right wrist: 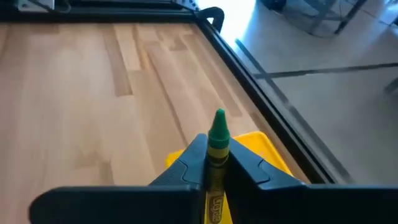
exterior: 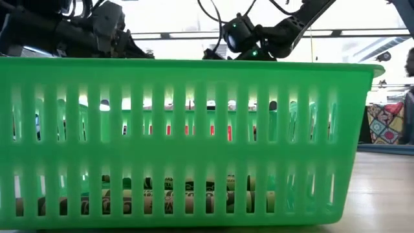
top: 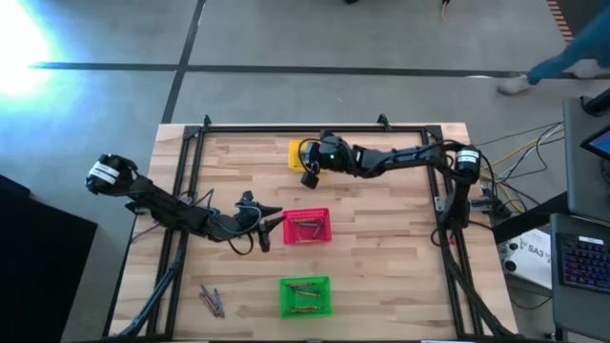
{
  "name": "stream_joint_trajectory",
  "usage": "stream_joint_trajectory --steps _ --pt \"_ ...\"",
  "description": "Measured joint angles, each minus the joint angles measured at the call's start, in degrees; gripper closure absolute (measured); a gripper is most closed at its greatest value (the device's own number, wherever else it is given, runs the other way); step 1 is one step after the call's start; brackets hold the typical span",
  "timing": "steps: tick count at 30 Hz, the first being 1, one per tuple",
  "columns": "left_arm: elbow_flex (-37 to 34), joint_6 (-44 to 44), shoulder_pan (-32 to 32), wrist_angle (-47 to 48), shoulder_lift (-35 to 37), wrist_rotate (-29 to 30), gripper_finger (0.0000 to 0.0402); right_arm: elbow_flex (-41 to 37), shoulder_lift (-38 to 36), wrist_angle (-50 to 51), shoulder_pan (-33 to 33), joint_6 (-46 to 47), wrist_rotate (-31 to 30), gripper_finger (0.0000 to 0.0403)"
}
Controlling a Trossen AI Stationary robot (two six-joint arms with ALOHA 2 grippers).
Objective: Sort crayons
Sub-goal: Put the green crayon into the yellow bin, then put the blue crayon into the red bin
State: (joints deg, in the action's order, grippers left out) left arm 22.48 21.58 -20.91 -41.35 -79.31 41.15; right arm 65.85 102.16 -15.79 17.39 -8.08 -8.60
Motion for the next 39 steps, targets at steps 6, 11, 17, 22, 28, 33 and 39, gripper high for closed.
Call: stream_joint_trajectory --steps 6,11,17,22,28,33,39 --pt "0.0 0.18 0.0 0.98 0.0 0.1 0.0283 -0.14 -0.01 1.16 2.43 0.53 -0.3 0.0347" --pt "-0.02 0.42 -0.04 1.84 0.0 0.13 0.0283 -0.25 -0.03 4.57 2.33 0.69 0.09 0.0344" --pt "-0.02 2.08 -0.2 4.32 1.1 -2.11 0.0283 -0.36 -0.91 13.35 -0.21 3.97 -0.12 0.0344" --pt "1.27 11.04 -2.17 16.22 5.55 -13.7 0.0284 -3.78 -5.94 18.56 -5.23 6.16 0.02 0.0344" --pt "11.16 29.47 -9.82 54.7 9.65 -22.04 0.0284 -11.66 -16.14 15.14 -13.01 11.8 -0.35 0.0344" --pt "21.15 47.43 -19.1 79.08 5.7 -30.81 0.0284 -18.71 -21.49 8.67 -18.81 15.87 -0.43 0.0346" --pt "28.3 49.93 -26.76 79.88 -2.57 -36.91 0.0284 -25.19 -22.1 2.8 -21.45 20.55 -0.48 0.0346"
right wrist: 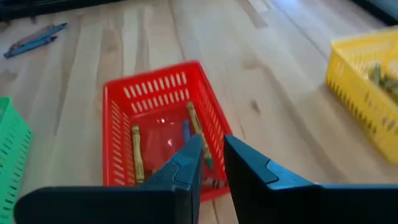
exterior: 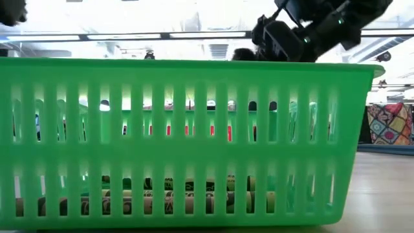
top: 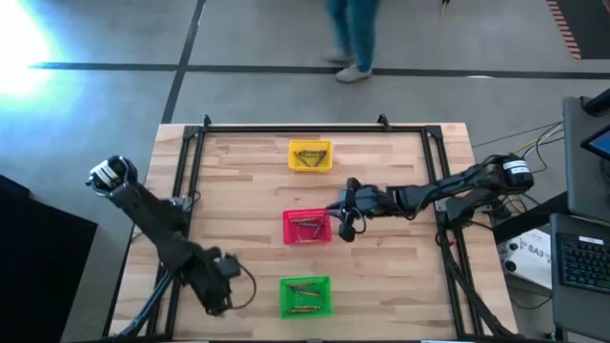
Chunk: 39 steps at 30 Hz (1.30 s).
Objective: Sort crayons
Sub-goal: Put the blue crayon into the red bin
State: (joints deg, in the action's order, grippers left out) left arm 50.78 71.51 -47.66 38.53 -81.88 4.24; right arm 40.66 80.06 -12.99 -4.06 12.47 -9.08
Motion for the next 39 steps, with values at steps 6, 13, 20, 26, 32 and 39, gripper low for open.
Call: stream_joint_trajectory --steps 6,13,20,26,32,39 --pt "4.59 15.59 -1.07 3.23 -8.44 -2.05 0.0284 -2.13 1.13 -2.76 -1.52 5.59 0.05 0.0346" --pt "6.65 23.1 -1.93 3.52 -16.08 -11.61 0.0294 -2.27 1.04 -2.95 -6.27 7.96 0.05 0.0346" --pt "6.87 28.19 -2.97 3.58 -17.34 -11.9 0.0302 -1.81 1.0 -2.66 -10.36 7.93 0.0 0.0346" --pt "6.9 30.77 -3.2 3.62 -17.34 -11.96 0.0302 -1.83 0.97 -1.11 -11.64 7.93 -0.02 0.0346" --pt "7.75 31.39 -3.43 5.41 -17.36 -12.36 0.0302 -1.94 0.95 0.73 -11.95 8.43 -0.06 0.0346" --pt "9.6 32.66 -3.94 9.95 -17.36 -10.81 0.0302 -1.97 0.95 0.72 -11.97 8.59 -0.06 0.0346"
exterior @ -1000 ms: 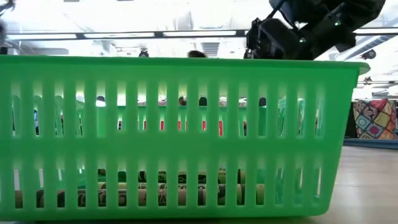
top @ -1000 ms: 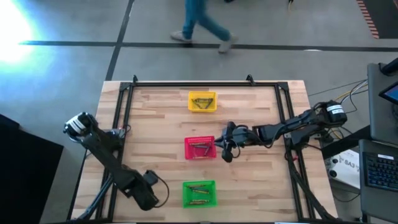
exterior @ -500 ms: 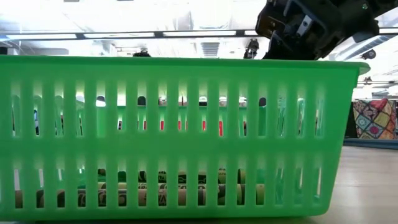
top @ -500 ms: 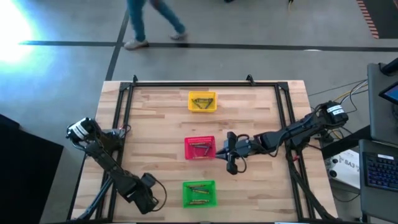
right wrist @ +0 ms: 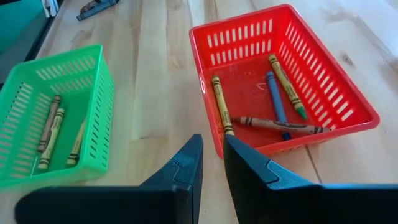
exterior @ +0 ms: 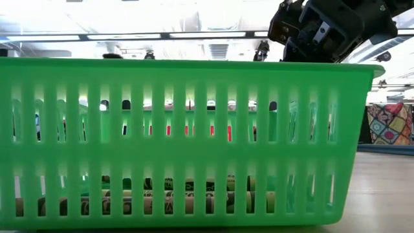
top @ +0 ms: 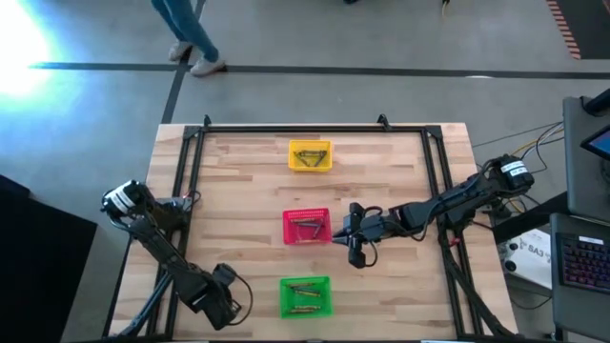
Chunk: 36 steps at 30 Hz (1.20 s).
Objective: Sort crayons
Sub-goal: Put the blue crayon into the red bin
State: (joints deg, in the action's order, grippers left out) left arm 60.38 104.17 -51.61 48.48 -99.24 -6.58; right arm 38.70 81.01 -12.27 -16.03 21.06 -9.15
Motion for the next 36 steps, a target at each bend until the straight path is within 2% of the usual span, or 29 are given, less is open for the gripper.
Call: stream_joint_trajectory --steps 15,21,31,36 --pt "0.15 -2.46 -0.12 -2.12 -3.89 -0.19 0.0302 -0.09 0.0 0.02 -0.26 -0.02 0.02 0.0346" --pt "-0.01 -5.53 -0.15 -4.32 -4.25 6.48 0.0311 -0.13 0.0 -0.01 -0.26 -0.02 0.04 0.0346" --pt "-0.02 -8.64 0.25 -3.38 -4.33 9.09 0.0328 -0.13 0.0 -0.04 -0.6 -0.04 0.09 0.0346" --pt "0.0 -11.58 0.36 -2.69 -4.35 14.03 0.0372 -0.13 0.01 -2.5 -0.59 0.65 0.09 0.0346"
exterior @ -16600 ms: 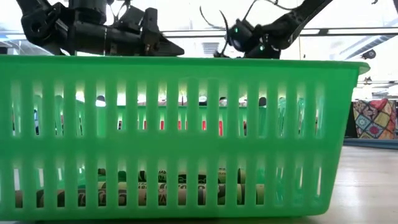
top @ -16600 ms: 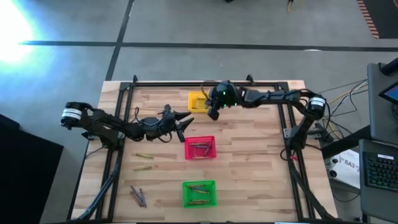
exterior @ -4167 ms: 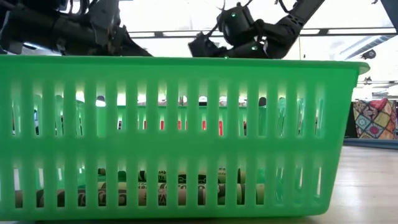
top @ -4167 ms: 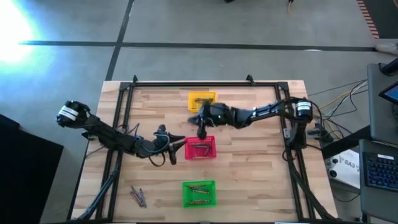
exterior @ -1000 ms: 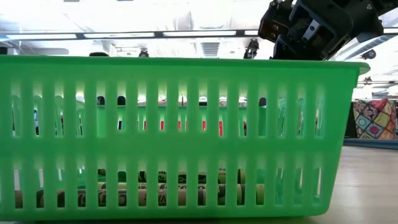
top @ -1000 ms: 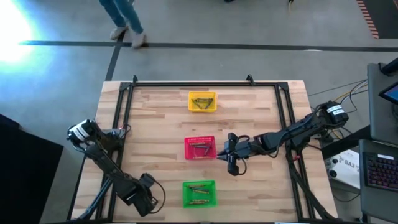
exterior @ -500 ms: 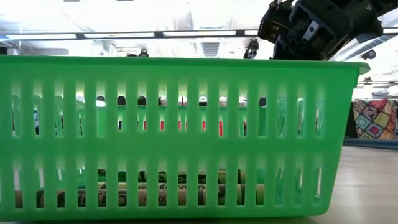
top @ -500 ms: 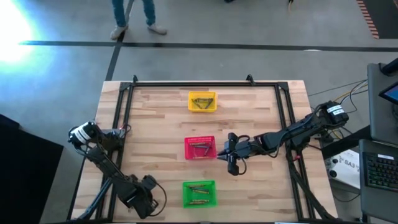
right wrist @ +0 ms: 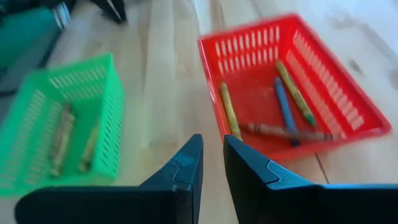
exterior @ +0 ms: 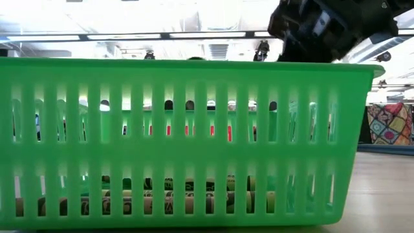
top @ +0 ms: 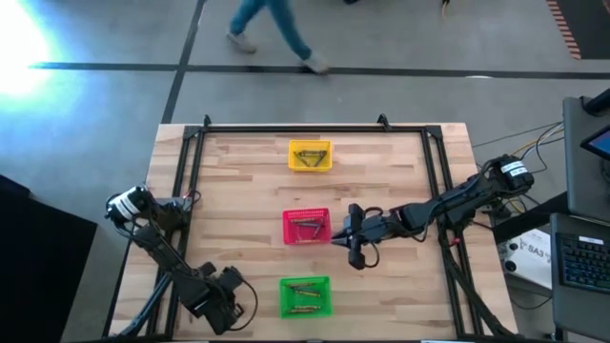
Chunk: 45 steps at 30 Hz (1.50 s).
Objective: Sort crayons
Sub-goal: Put the blue crayon into the red bin
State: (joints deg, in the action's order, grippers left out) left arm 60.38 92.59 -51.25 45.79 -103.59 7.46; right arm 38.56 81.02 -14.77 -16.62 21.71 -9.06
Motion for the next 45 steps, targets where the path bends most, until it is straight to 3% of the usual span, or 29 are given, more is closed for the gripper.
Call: stream_joint_trajectory --steps 3,10,12,20,29,45 --pt "-0.31 -0.57 0.41 1.93 0.14 11.54 0.0395 -0.06 0.86 -7.87 -0.06 0.08 1.43 0.0346" --pt "-0.3 -3.14 1.5 2.15 4.73 36.09 0.0398 1.36 7.45 -31.16 -0.15 -4.03 12.74 0.0346" --pt "-0.29 -4.57 1.83 1.43 5.88 43.44 0.0399 2.8 9.78 -32.66 -0.13 -4.77 13.79 0.0346" --pt "-0.3 -11.2 3.08 -9.25 5.58 62.47 0.0399 13.82 21.21 -28.97 0.54 -5.0 11.98 0.0346" --pt "-0.35 -16.97 4.85 -17.3 5.53 64.83 0.0399 23.06 24.98 -22.96 0.74 -6.06 11.39 0.0346" --pt "-0.33 -21.26 8.47 -24.51 5.81 67.09 0.0399 23.19 24.95 -22.16 1.18 -8.25 5.6 0.0346"
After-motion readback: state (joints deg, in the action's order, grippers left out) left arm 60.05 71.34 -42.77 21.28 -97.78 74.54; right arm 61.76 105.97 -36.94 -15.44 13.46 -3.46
